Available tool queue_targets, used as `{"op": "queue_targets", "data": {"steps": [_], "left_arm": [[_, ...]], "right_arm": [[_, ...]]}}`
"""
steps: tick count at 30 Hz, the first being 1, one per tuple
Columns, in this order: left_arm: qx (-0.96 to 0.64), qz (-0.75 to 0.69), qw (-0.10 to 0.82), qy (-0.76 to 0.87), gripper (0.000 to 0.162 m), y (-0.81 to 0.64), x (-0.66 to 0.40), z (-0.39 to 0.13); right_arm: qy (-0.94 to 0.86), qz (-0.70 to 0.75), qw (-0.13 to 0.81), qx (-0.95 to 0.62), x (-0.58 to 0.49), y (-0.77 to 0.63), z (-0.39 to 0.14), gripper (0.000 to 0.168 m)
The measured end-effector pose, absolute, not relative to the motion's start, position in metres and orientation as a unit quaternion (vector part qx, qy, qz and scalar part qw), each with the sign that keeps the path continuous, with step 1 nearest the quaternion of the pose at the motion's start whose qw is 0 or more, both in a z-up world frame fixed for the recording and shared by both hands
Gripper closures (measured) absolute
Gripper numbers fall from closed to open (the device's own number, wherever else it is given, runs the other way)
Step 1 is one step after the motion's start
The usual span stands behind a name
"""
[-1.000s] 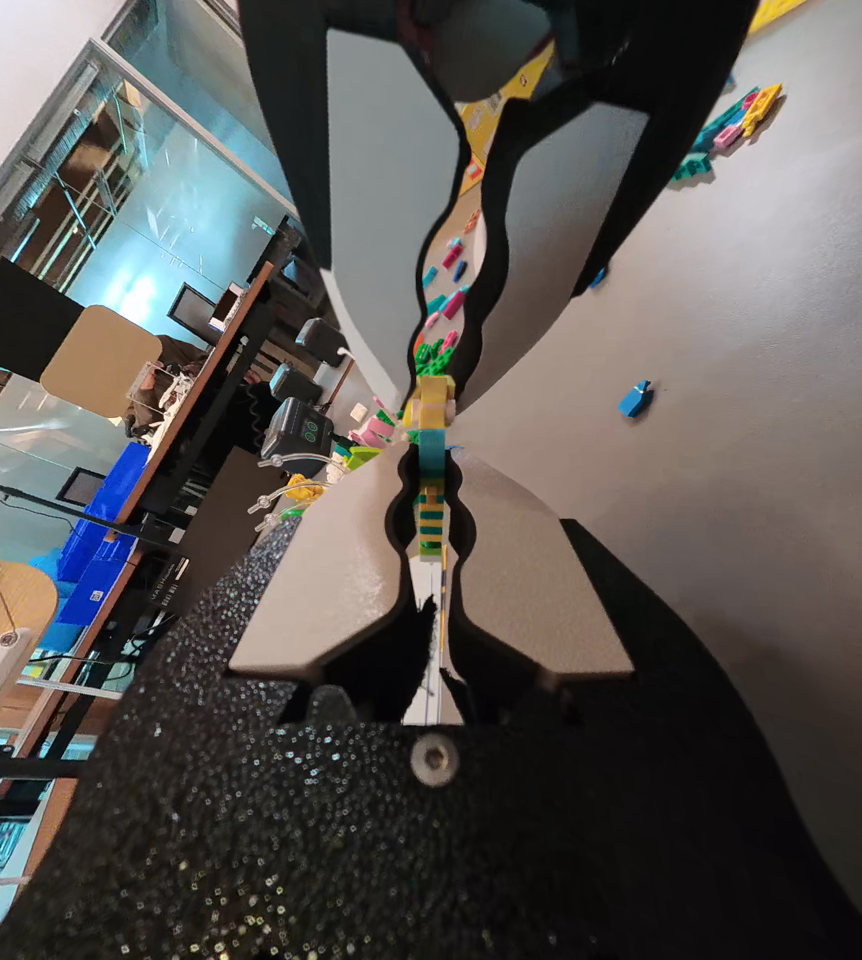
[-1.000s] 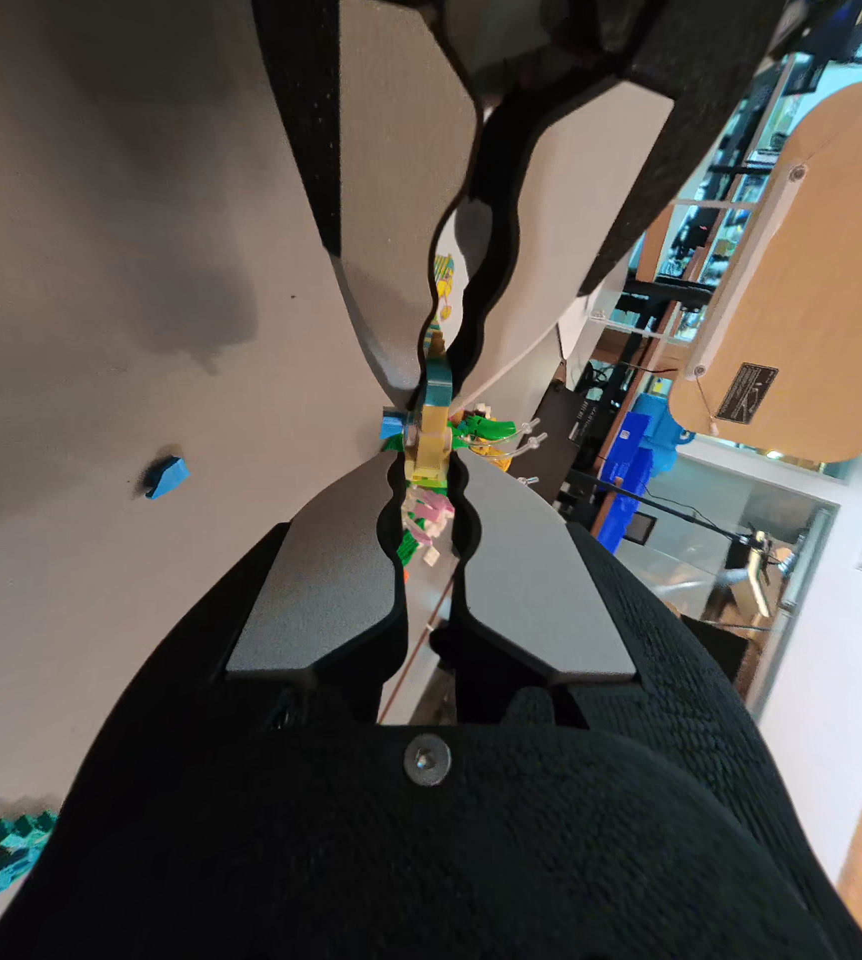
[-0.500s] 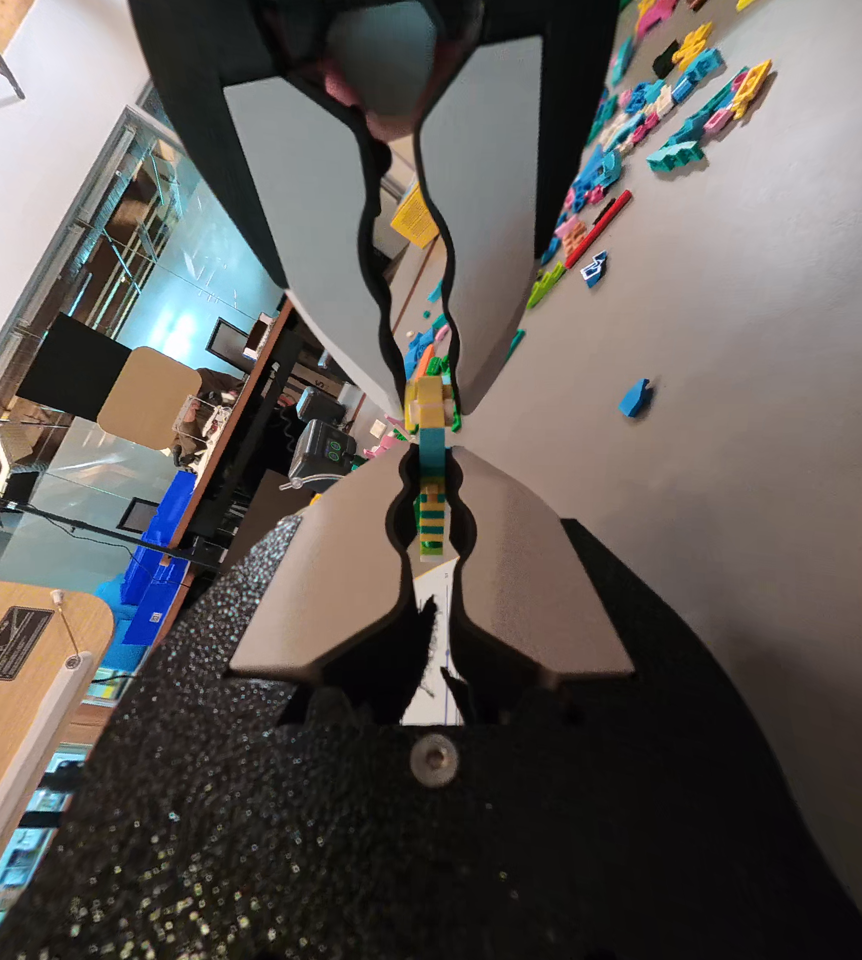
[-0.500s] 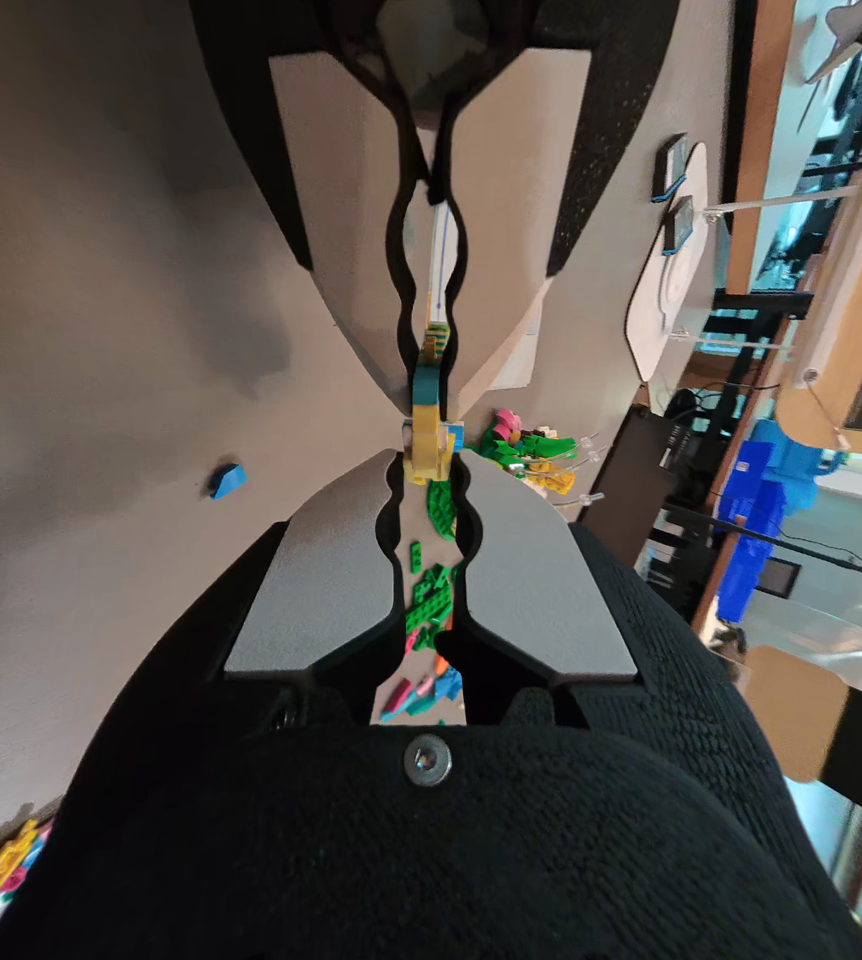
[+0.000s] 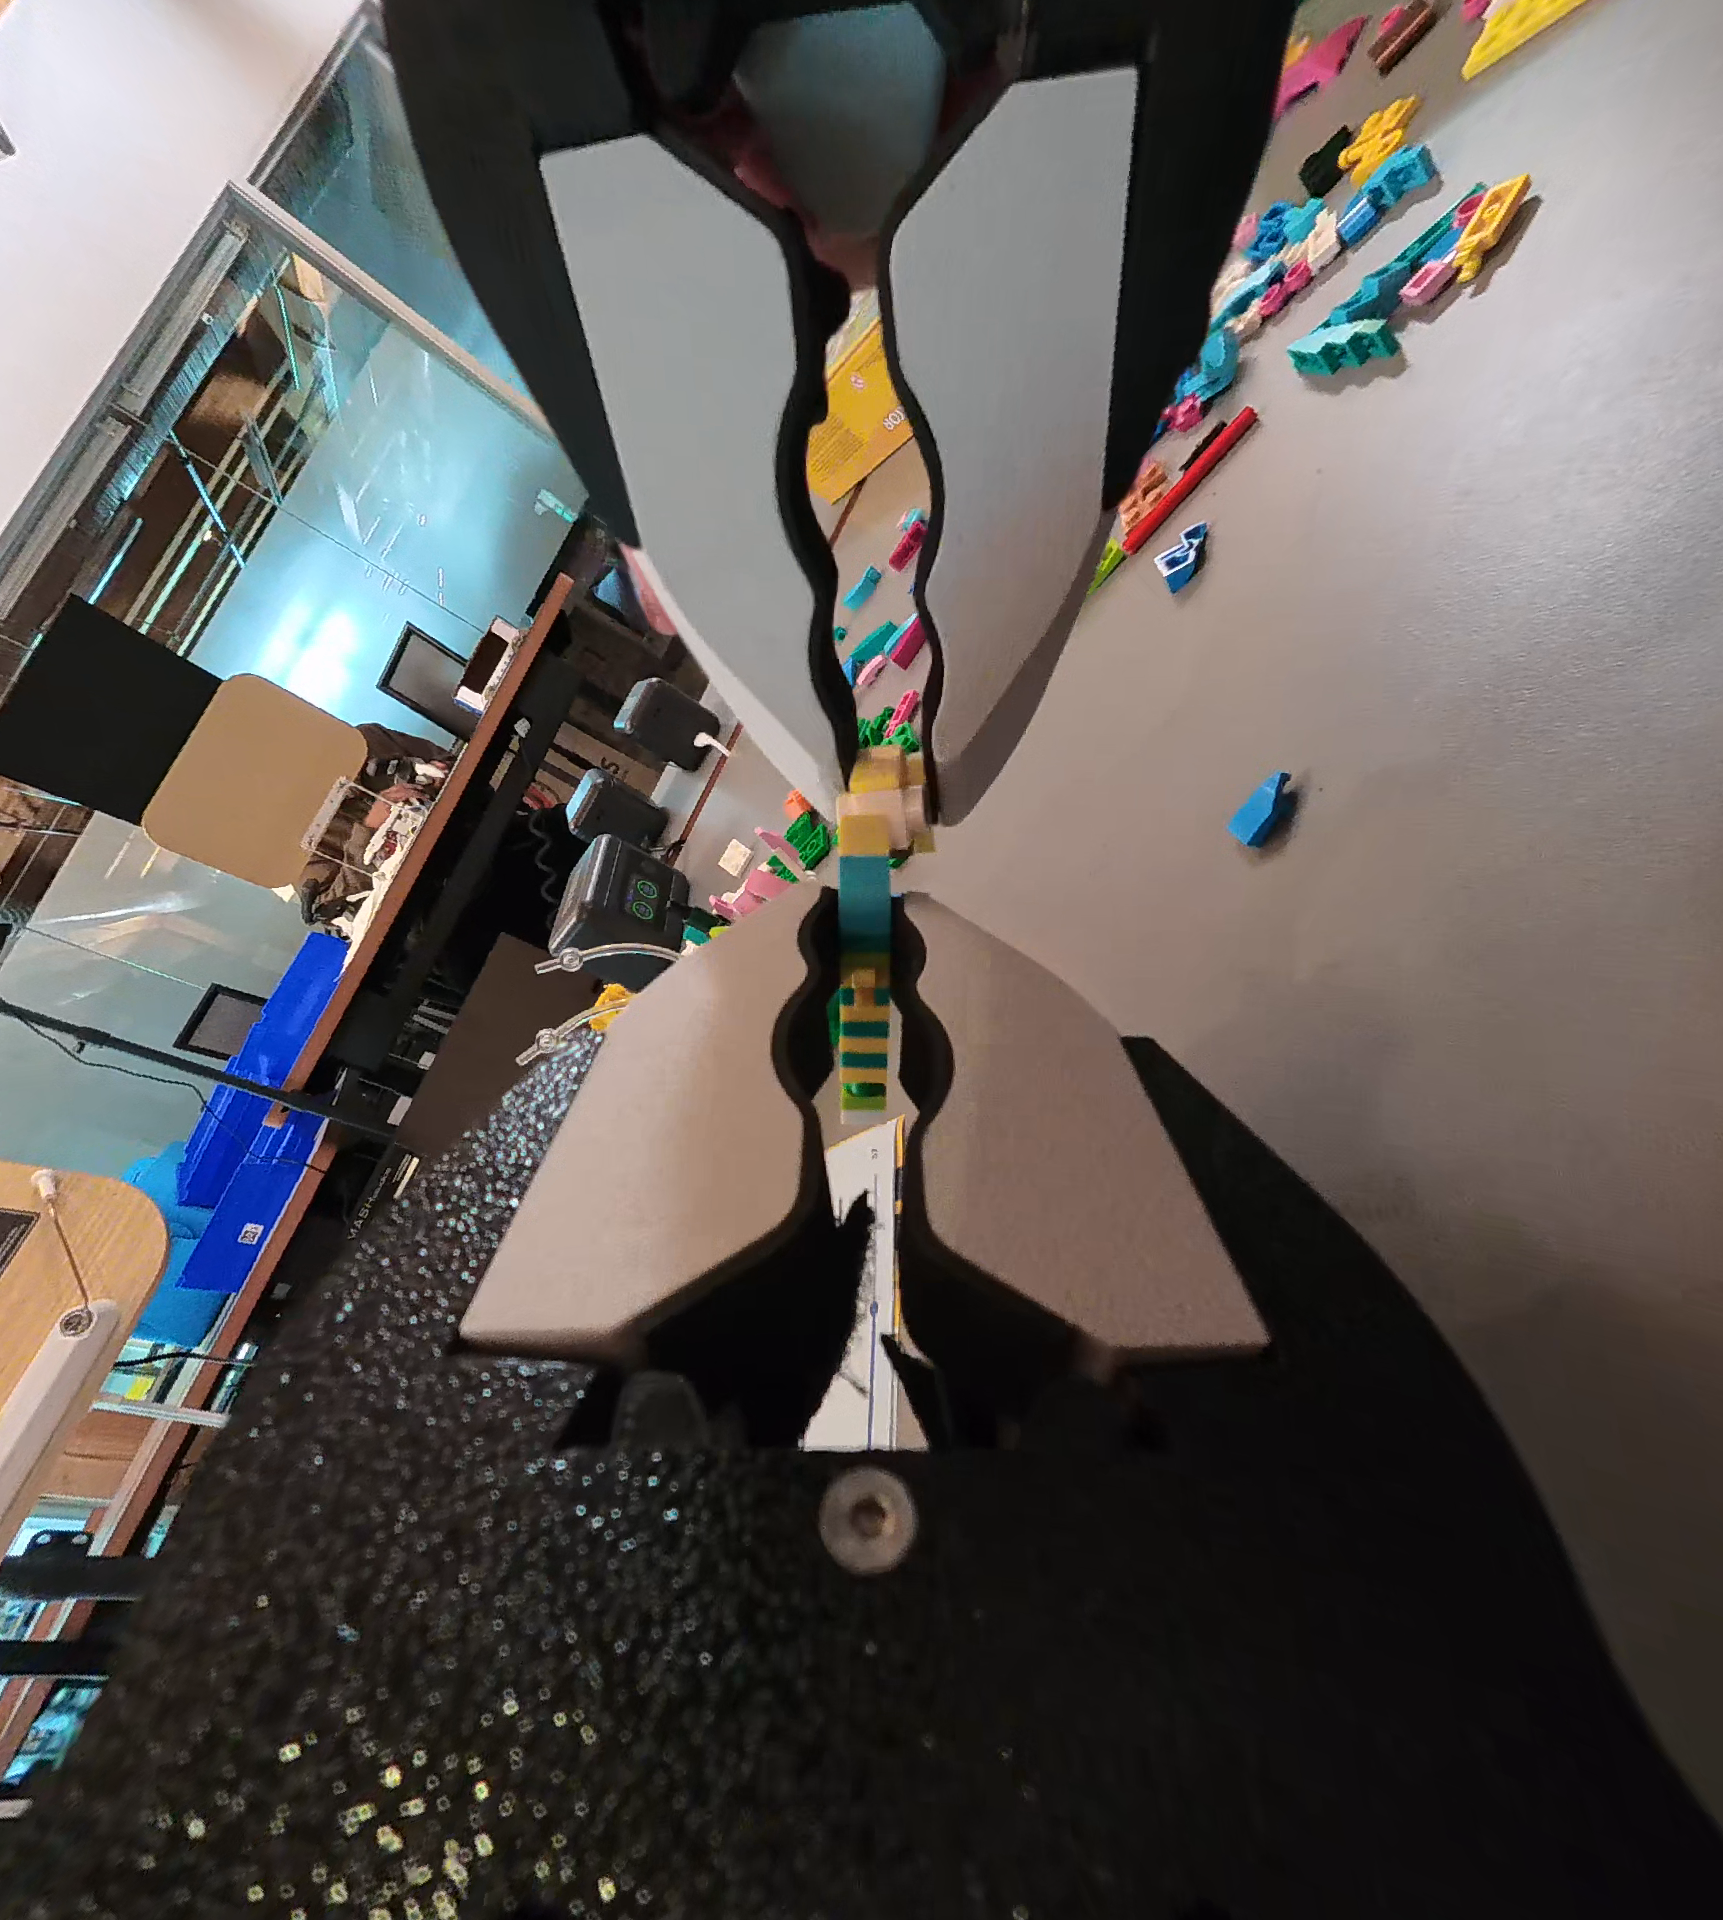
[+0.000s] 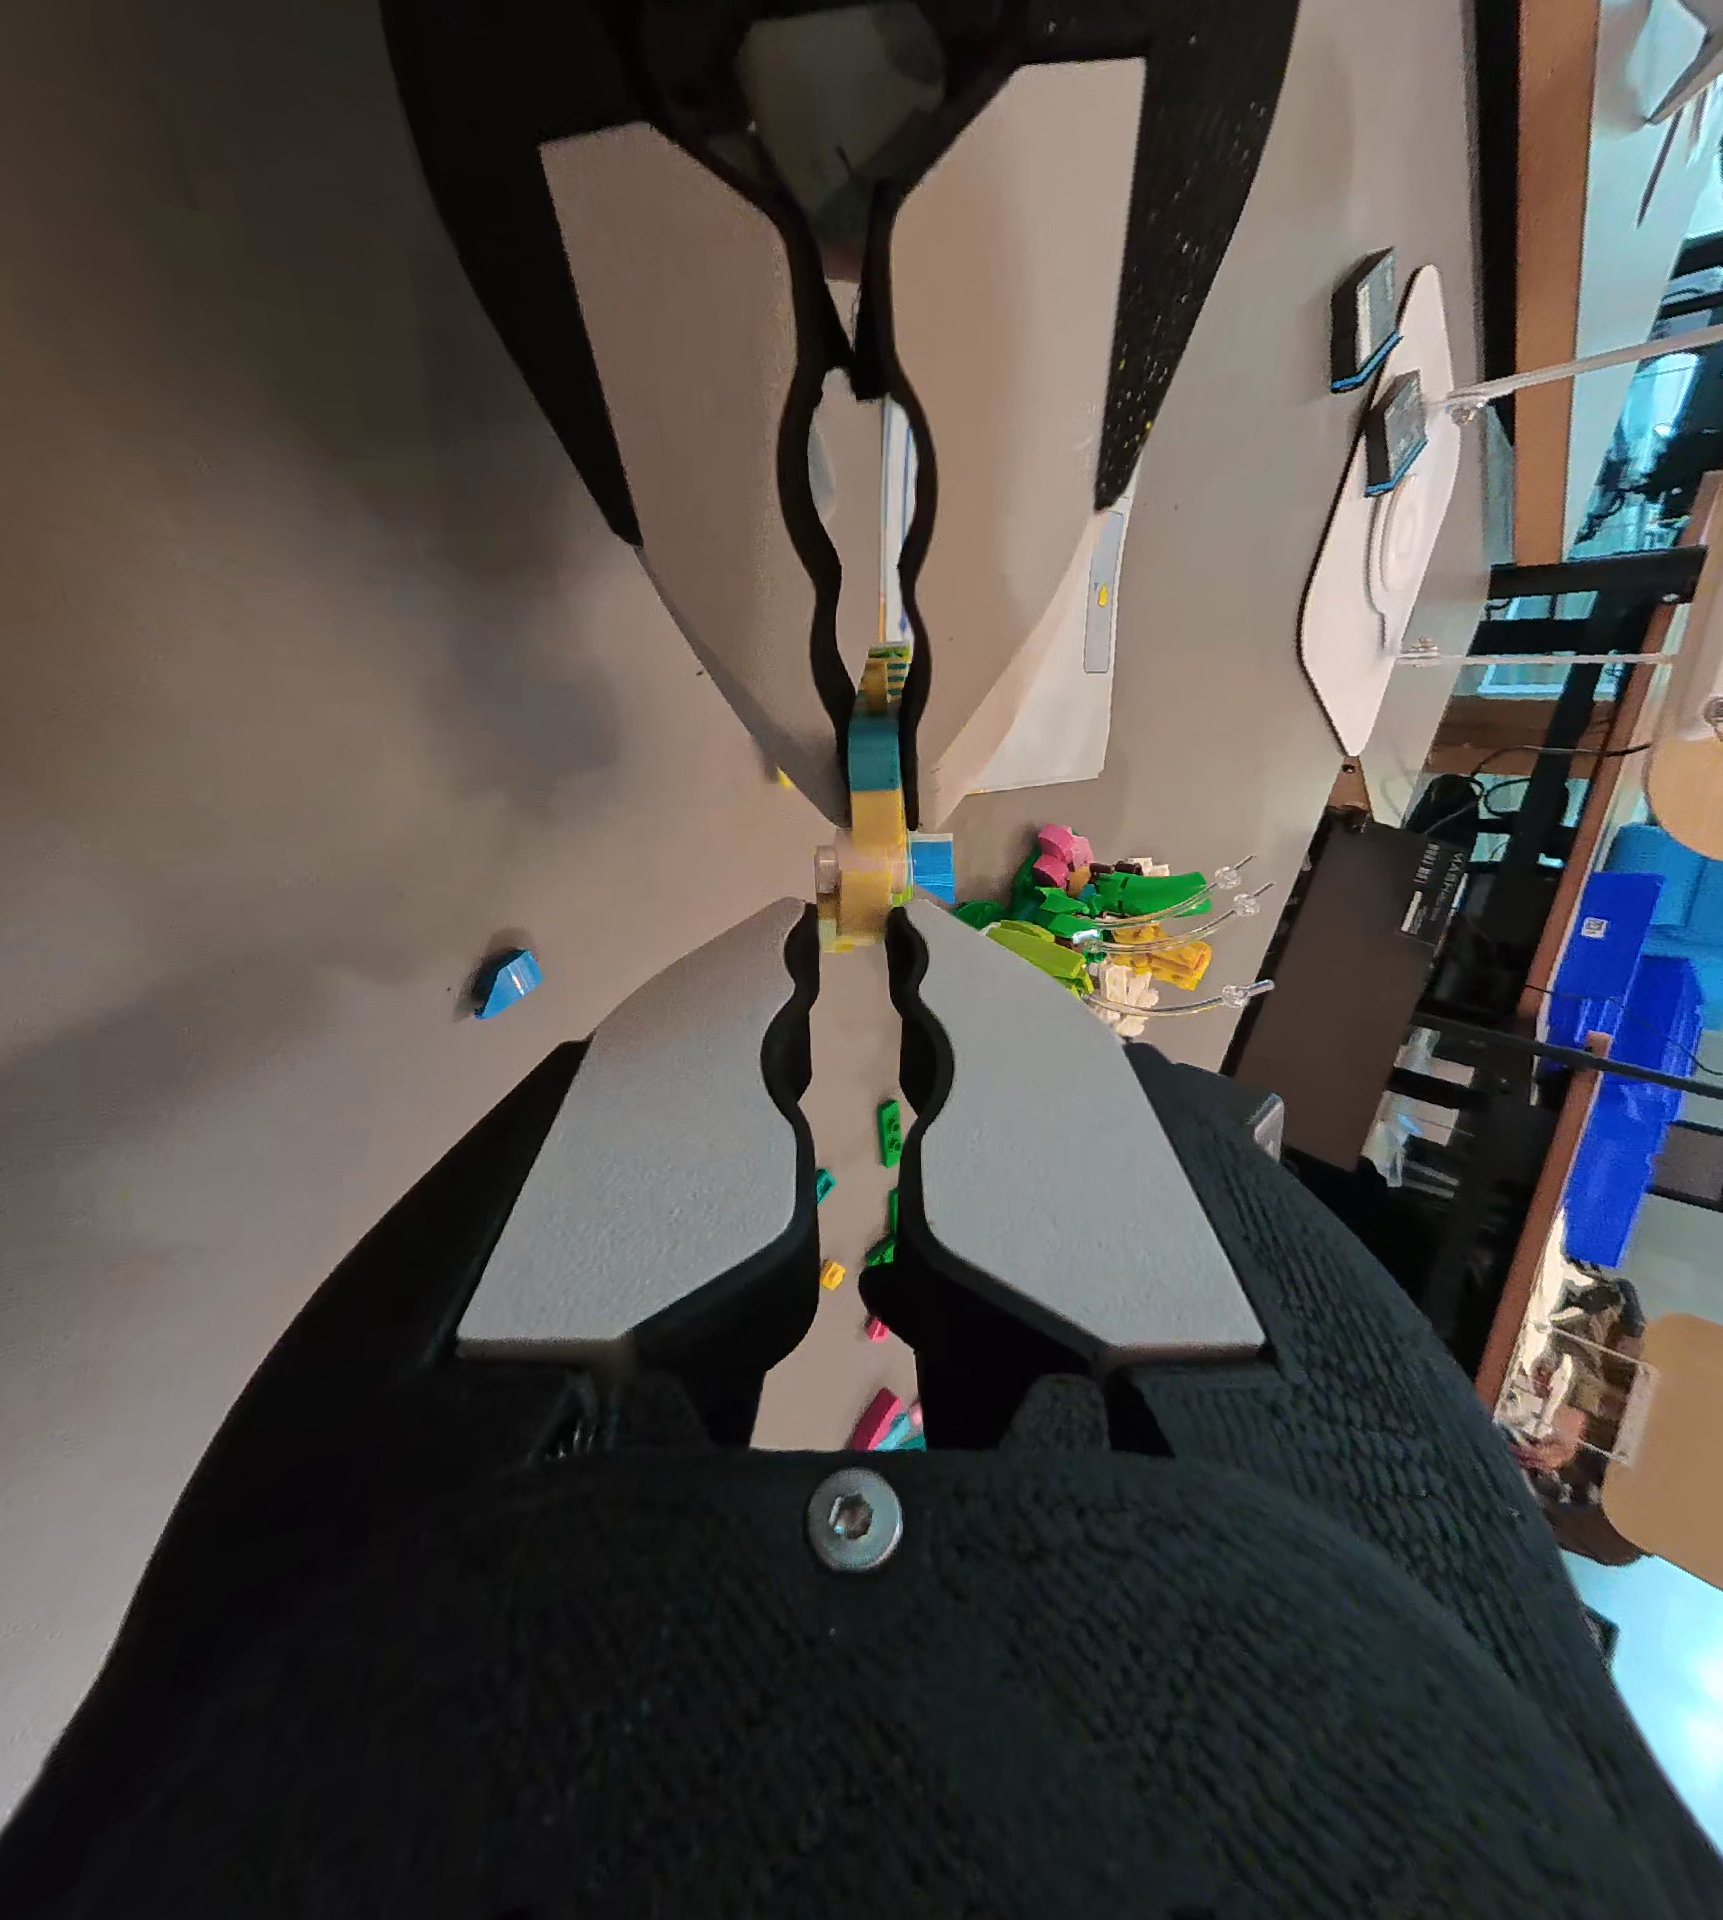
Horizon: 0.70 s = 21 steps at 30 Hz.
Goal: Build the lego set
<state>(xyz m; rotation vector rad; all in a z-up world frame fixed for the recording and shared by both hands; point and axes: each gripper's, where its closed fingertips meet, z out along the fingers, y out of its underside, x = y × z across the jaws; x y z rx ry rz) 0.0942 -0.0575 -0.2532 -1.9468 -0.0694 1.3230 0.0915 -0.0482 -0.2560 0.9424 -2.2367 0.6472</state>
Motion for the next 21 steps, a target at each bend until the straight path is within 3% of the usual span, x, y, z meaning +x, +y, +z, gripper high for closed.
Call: {"op": "queue_targets", "data": {"steps": [10,21], "left_arm": [[-0.741,0.528,0.413,-0.041,0.154,-0.061,0.094,-0.241],[-0.73,0.582,0.359,-0.002,0.154,-0.06,0.098,-0.239]], "right_arm": [[-0.755,0.259,0.447,0.405,0.088,-0.055,-0.234,0.158],[-0.745,0.212,0.479,0.413,0.088,-0.053,-0.234,0.158]]}}
